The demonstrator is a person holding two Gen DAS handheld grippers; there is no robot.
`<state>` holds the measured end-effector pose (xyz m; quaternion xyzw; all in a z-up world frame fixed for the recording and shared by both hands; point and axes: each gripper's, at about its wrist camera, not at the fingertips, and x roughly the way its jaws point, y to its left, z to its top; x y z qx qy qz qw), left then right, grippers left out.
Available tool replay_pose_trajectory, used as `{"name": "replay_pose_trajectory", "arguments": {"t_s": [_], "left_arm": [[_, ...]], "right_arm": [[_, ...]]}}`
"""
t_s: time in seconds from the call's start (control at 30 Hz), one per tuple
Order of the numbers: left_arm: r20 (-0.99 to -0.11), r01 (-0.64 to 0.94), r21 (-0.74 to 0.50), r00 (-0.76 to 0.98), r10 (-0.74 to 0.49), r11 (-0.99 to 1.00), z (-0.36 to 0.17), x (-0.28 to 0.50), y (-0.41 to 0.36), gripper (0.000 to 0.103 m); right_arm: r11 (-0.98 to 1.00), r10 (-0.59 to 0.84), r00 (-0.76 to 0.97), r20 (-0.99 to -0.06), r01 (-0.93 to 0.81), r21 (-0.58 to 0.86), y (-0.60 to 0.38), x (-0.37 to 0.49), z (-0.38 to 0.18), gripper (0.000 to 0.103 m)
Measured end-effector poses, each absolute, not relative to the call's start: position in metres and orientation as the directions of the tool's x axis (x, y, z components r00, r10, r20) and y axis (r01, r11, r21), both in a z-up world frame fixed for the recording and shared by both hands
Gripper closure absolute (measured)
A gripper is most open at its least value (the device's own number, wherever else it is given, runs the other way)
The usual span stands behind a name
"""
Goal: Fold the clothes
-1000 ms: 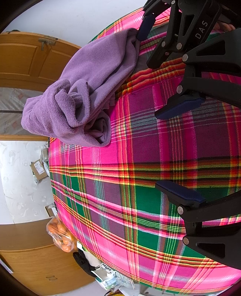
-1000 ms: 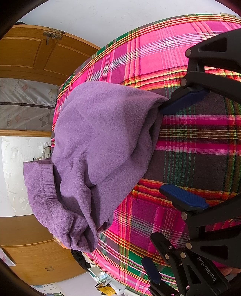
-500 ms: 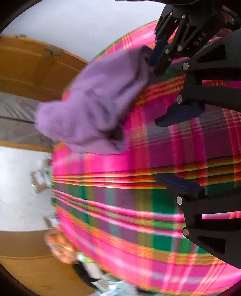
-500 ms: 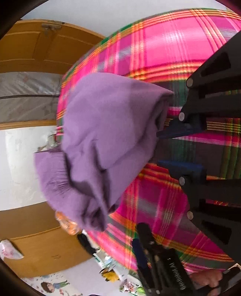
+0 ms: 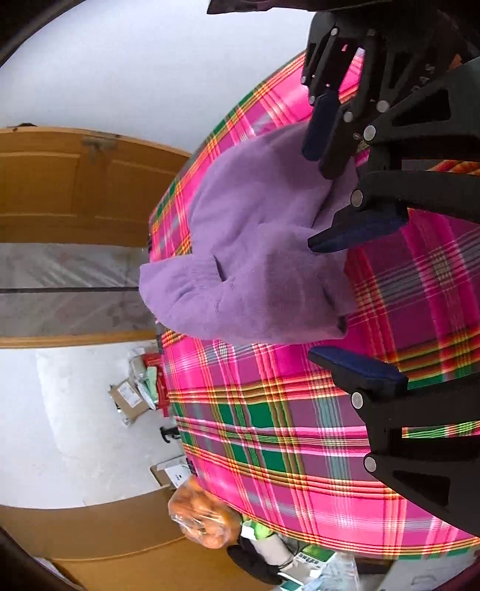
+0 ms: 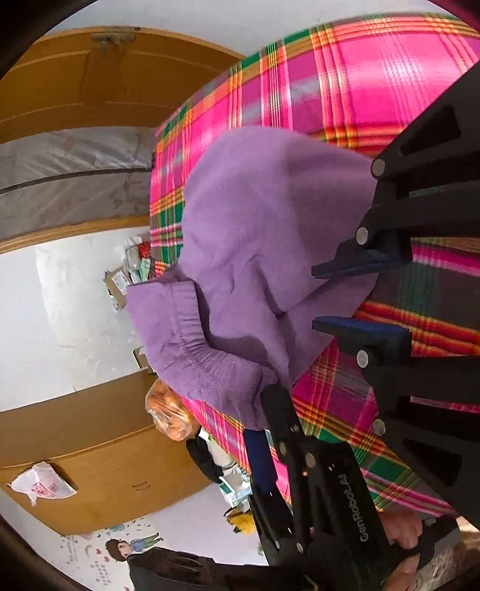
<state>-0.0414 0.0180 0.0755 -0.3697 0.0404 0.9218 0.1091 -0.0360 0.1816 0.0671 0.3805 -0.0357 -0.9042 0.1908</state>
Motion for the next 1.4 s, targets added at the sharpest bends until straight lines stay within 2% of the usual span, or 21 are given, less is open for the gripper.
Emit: {"name": "replay_pose_trajectory", "arguments": {"t_s": [0.27, 0.4, 0.53, 0.73, 0.97, 1.17, 1.33, 1.4], "left_arm": [[-0.701, -0.154, -0.139, -0.682, 0.207, -0.978, 0.077, -0.074, -0.011, 0.048], [-0.703, -0.050, -0.222, -0.683, 0.195, -0.974, 0.075, -0.085, -0.040, 0.048], [-0.717, 0.009, -0.232, -0.677, 0.165, -0.973, 0.070, -0.093, -0.059, 0.049], [-0.773, 0.047, -0.298, -0.599, 0.211, -0.954, 0.049, -0.113, -0.082, 0.049], [-0.800, 0.134, -0.342, -0.561, 0.213, -0.930, 0.026, -0.111, -0.115, 0.049], [-0.810, 0.164, -0.353, -0.546, 0.214, -0.921, 0.019, -0.104, -0.136, 0.049], [-0.813, 0.187, -0.367, -0.540, 0.216, -0.911, 0.015, -0.097, -0.148, 0.049], [-0.814, 0.187, -0.373, -0.537, 0.223, -0.909, 0.014, -0.094, -0.150, 0.049]], "right_arm": [[-0.868, -0.495, -0.584, -0.643, 0.355, 0.346, 0.173, -0.061, 0.062, 0.080], [-0.834, -0.552, -0.565, -0.614, 0.357, 0.421, 0.169, -0.071, 0.059, 0.072], [-0.812, -0.582, -0.547, -0.602, 0.347, 0.469, 0.162, -0.081, 0.056, 0.065], [-0.809, -0.585, -0.544, -0.602, 0.341, 0.478, 0.158, -0.085, 0.055, 0.060], [-0.811, -0.582, -0.549, -0.599, 0.344, 0.473, 0.156, -0.085, 0.057, 0.059], [-0.875, -0.452, -0.620, -0.641, 0.447, 0.185, 0.130, -0.060, 0.067, 0.059], [-0.841, -0.347, -0.722, -0.598, 0.522, -0.142, 0.091, -0.032, 0.077, 0.056], [-0.796, -0.350, -0.718, -0.602, 0.567, -0.214, 0.072, -0.027, 0.071, 0.055]]}}
